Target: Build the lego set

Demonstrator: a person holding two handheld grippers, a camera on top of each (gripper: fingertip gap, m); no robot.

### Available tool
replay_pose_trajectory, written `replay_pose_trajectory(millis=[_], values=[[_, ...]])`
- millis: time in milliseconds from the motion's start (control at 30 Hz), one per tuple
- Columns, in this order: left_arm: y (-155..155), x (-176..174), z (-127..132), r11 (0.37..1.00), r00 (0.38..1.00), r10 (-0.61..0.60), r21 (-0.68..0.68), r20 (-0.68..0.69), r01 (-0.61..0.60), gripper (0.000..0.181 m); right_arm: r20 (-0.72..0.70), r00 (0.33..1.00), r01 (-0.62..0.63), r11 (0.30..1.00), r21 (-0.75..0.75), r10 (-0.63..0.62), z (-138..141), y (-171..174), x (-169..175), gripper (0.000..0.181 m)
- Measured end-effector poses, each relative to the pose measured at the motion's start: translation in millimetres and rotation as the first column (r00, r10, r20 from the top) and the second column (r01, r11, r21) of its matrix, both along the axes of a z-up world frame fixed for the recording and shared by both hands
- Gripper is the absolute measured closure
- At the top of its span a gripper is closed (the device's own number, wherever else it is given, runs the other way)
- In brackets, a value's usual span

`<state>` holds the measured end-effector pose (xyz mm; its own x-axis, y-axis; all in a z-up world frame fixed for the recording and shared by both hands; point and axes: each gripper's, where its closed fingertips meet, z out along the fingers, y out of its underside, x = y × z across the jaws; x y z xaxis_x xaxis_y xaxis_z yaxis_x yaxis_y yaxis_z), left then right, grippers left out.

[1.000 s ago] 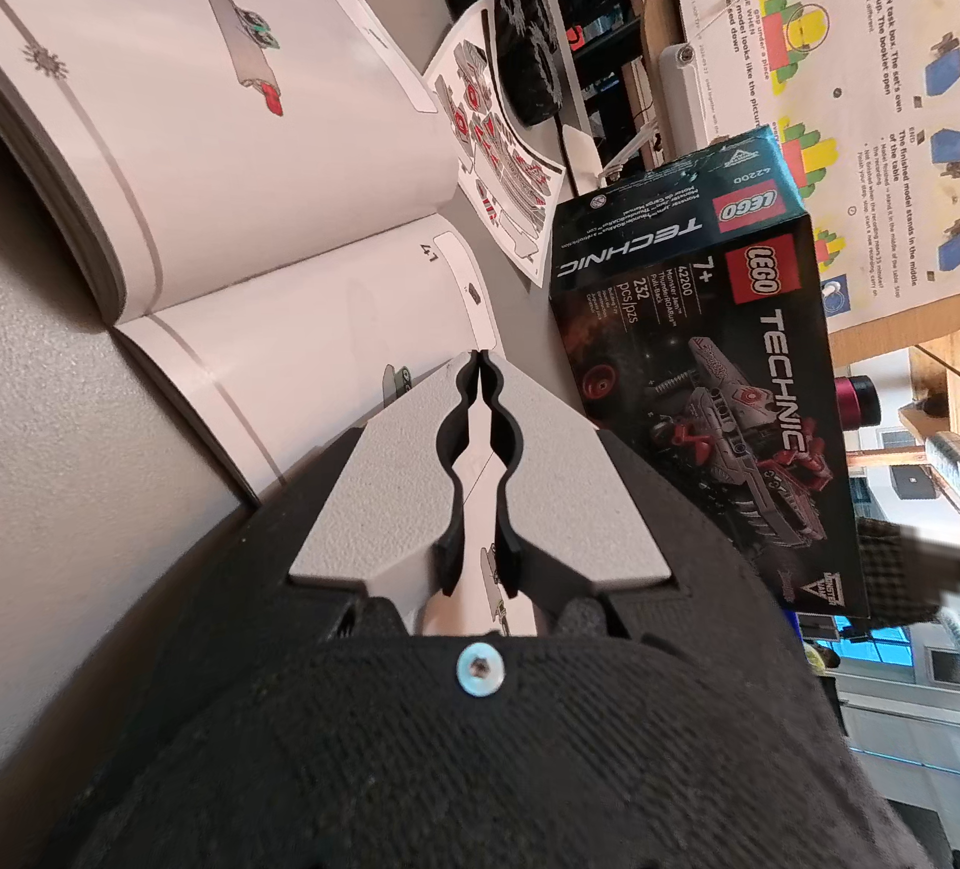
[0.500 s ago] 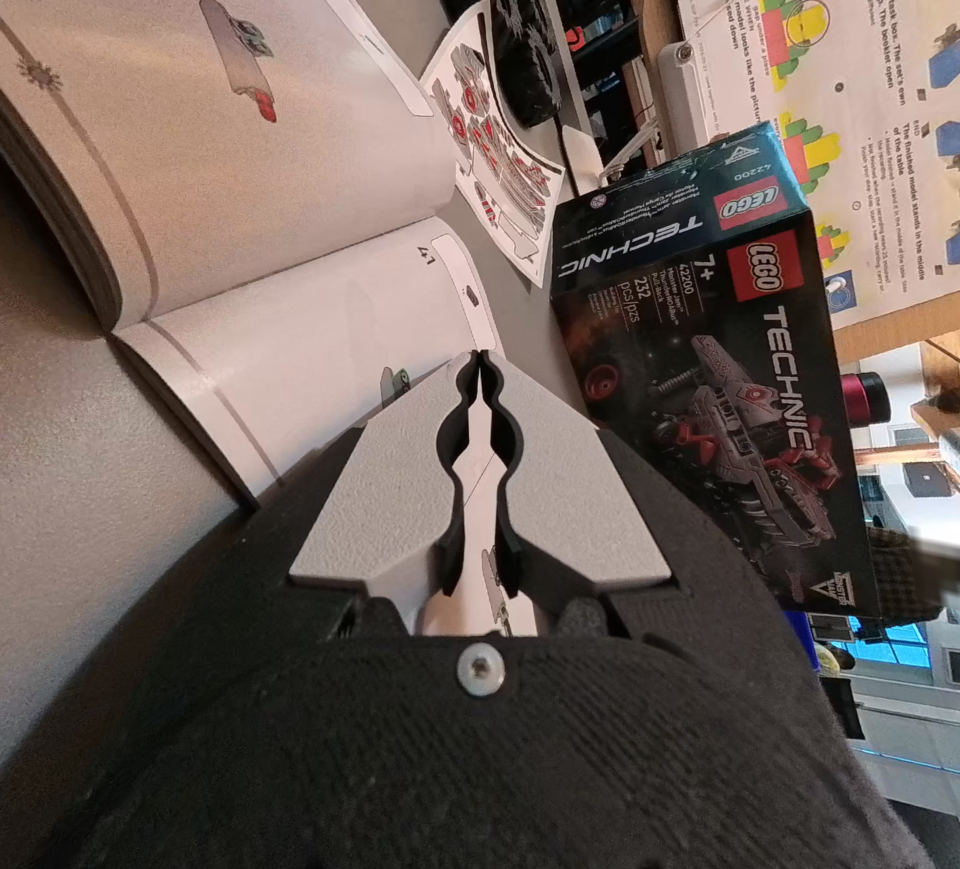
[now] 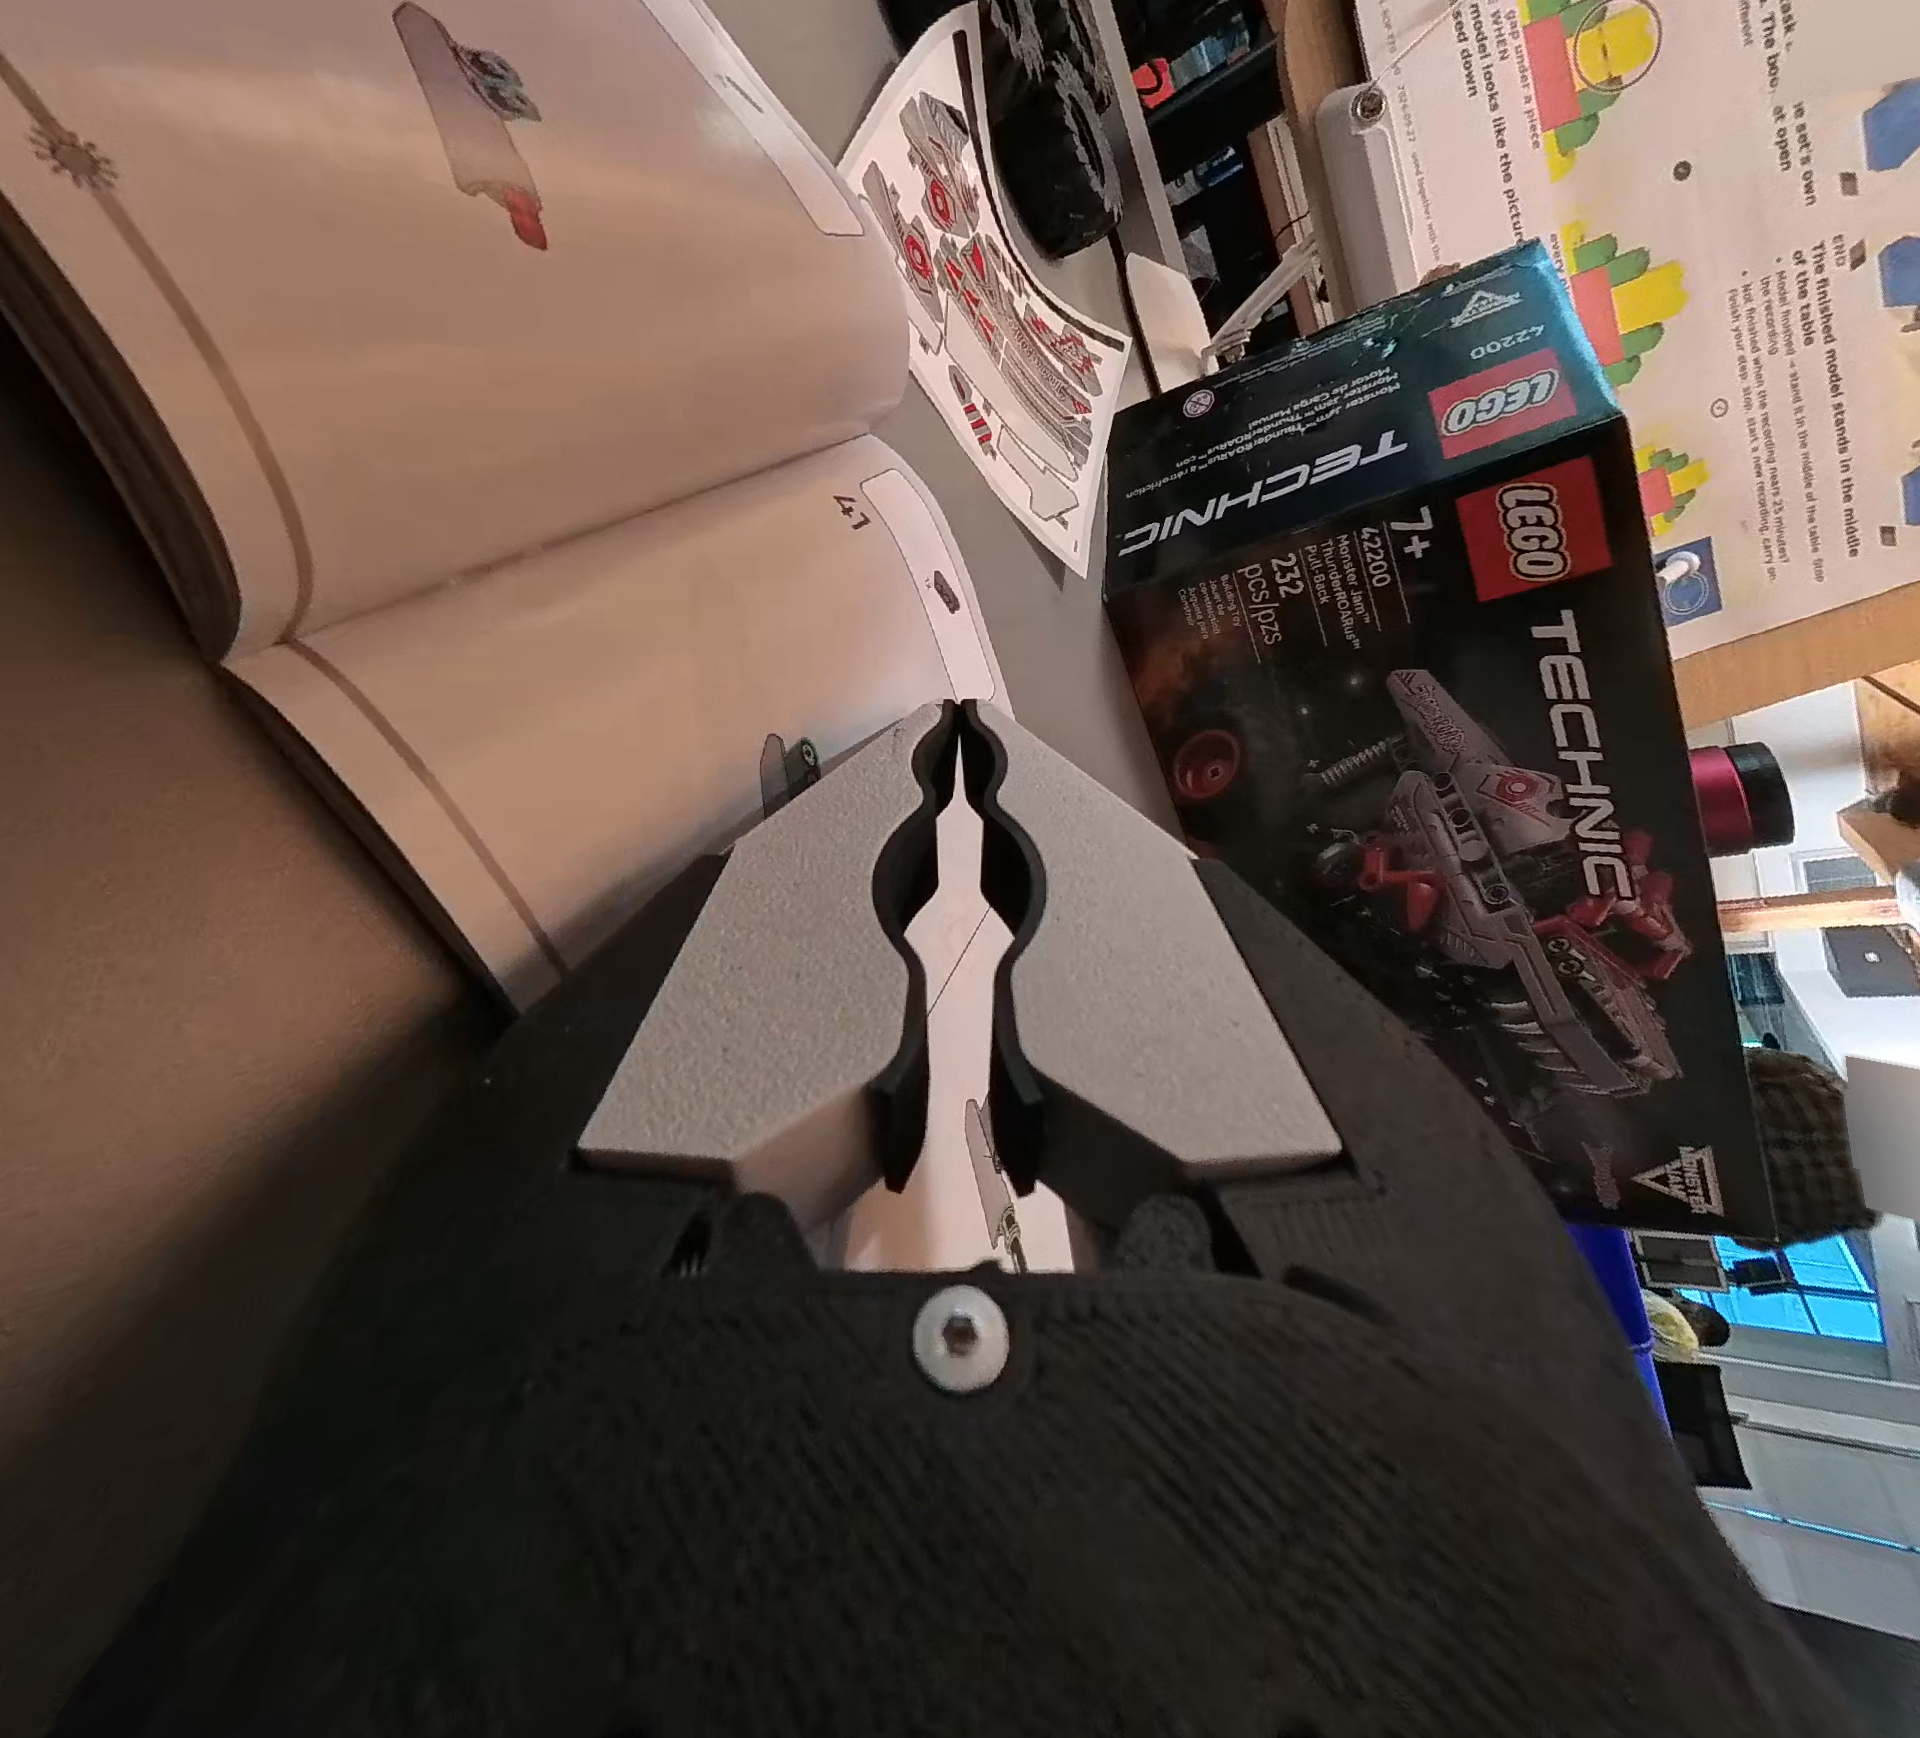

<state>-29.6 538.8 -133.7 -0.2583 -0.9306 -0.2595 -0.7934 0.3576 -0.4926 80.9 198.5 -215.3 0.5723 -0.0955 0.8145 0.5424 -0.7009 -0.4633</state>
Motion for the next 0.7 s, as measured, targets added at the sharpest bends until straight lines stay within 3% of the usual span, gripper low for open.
replay_pose_trajectory(millis=[233,400,700], values=[[-36.4,24.9,23.8,0.990,0.979,-0.105,-0.073,0.176,0.119,0.174,0.001,1.000,0.001,1.000,0.000,-0.001,0.1,-0.1,0.3,0.181],[-56.8,28.1,31.0,0.973,0.962,-0.164,-0.123,0.220,0.194,0.174,0.002,1.000,0.001,1.000,0.000,-0.001,0.3,-0.1,0.4,0.181],[-16.4,8.2,39.1,0.996,0.982,-0.022,-0.078,0.189,0.037,0.174,0.042,0.998,-0.049,0.997,0.063,0.047,14.2,3.6,-8.1,0.181]])
